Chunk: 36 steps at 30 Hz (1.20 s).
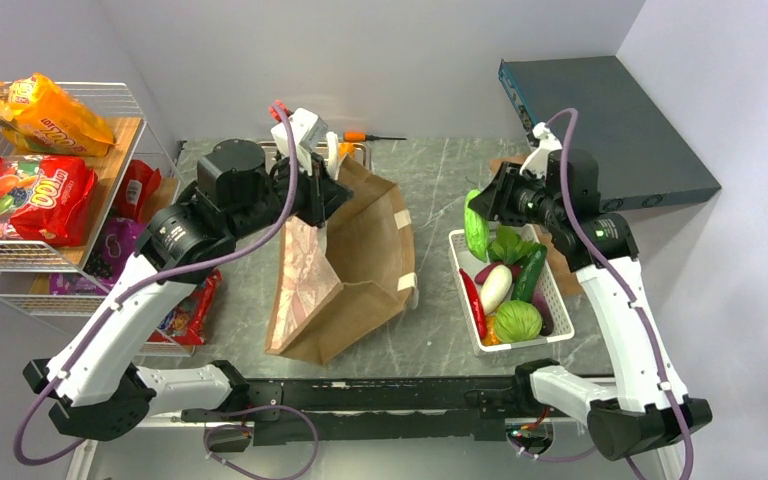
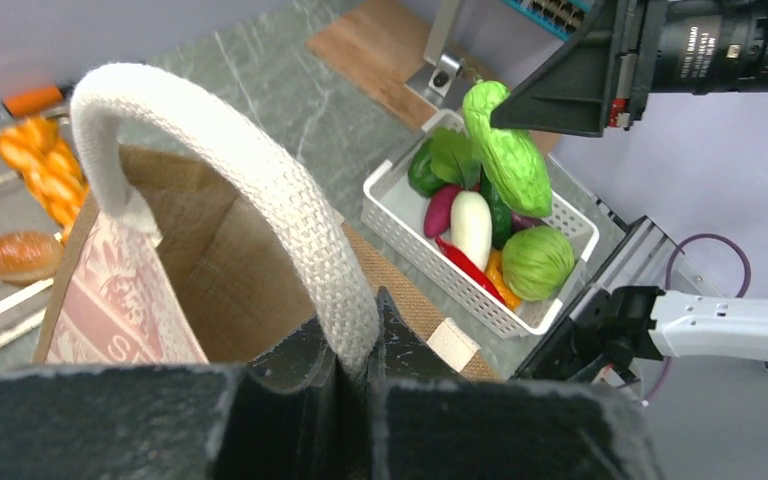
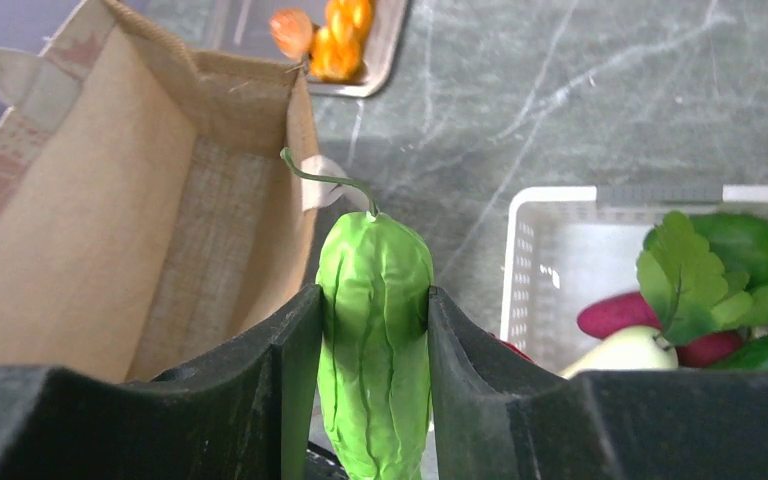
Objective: Place the food into the grocery bag and tie it
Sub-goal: Pick up the fake vegetable from the bin, then place the fake vegetable into the grocery bag.
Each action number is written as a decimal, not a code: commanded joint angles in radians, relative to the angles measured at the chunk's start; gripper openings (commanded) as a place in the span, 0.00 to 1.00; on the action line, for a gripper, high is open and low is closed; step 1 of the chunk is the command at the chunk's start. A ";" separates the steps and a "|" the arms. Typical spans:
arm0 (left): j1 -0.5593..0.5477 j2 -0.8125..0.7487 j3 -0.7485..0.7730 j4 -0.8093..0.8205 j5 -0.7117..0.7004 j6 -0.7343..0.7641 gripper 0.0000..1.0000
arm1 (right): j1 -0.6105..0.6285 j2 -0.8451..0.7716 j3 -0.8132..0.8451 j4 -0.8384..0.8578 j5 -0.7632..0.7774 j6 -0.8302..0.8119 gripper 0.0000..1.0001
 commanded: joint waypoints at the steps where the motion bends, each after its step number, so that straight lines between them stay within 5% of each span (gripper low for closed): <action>1: 0.004 -0.009 0.058 0.143 -0.002 0.105 0.00 | -0.003 -0.034 0.100 0.027 -0.037 0.037 0.24; 13: 0.004 -0.204 -0.479 0.424 0.071 0.010 0.00 | -0.003 -0.094 0.113 -0.014 -0.029 0.061 0.24; 22: 0.004 -0.175 -0.449 0.390 0.068 0.035 0.00 | -0.004 -0.117 0.056 0.045 -0.070 0.135 0.24; 36: 0.004 -0.179 -0.397 0.401 0.079 0.051 0.00 | 0.019 0.050 -0.078 0.520 -0.347 0.470 0.26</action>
